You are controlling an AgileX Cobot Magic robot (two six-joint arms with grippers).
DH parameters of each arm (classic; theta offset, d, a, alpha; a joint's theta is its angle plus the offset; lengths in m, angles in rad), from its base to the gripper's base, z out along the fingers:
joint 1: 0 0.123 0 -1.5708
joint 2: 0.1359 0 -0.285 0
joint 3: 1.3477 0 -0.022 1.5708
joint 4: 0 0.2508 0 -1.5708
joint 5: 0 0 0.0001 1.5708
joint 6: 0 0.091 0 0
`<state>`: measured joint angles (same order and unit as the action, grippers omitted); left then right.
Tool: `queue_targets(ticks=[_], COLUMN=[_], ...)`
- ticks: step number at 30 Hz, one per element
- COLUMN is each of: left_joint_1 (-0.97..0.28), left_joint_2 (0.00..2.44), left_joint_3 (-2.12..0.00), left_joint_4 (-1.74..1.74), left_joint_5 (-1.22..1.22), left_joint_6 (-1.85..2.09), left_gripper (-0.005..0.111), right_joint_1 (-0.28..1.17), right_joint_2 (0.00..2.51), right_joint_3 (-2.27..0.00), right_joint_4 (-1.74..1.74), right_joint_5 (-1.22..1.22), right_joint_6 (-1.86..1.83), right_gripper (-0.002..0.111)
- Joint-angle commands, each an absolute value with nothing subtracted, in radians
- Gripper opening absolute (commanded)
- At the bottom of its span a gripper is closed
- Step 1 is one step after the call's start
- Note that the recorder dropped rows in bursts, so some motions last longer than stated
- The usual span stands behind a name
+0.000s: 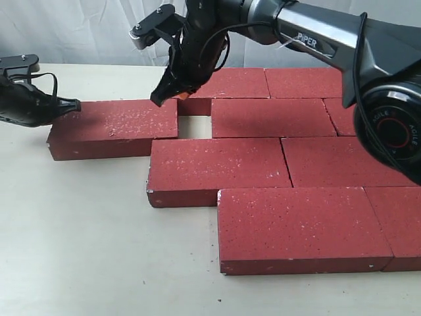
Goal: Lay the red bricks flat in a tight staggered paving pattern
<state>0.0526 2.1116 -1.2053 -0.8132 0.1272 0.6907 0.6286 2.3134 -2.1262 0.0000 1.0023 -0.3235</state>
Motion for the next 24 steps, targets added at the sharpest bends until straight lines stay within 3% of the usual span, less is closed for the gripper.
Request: queue_targets(ticks=[1, 5, 17, 24], left_joint_1=[0.028, 0.007, -0.039, -0.079], left_joint_2=[2.111, 2.111, 2.111, 2.111], left_joint_3=[-1.209, -1.209, -1.209, -1.213], left_joint_4=[-0.813, -0.811, -0.811, -0.814], left_joint_5=[0.136, 0.136, 0.115, 0.101], left_joint_6=[0.692, 0.692, 0.692, 0.692], left_gripper=[0.0, 0.0, 0.0, 0.0], right_joint_1=[0.629, 0.629, 0.625, 0.525], right_joint_2=[2.277, 2.234, 1.979, 1.824], right_joint_3=[-2.127, -2.065, -1.582, -1.355], right_joint_4=[-0.027, -0.037, -0.13, -0.121], right_joint_5=[1.016, 0.969, 0.694, 0.586], right_joint_6=[-0.295, -0.283, -0.219, -0.206], right_gripper=[-0.001, -0.001, -0.001, -0.001])
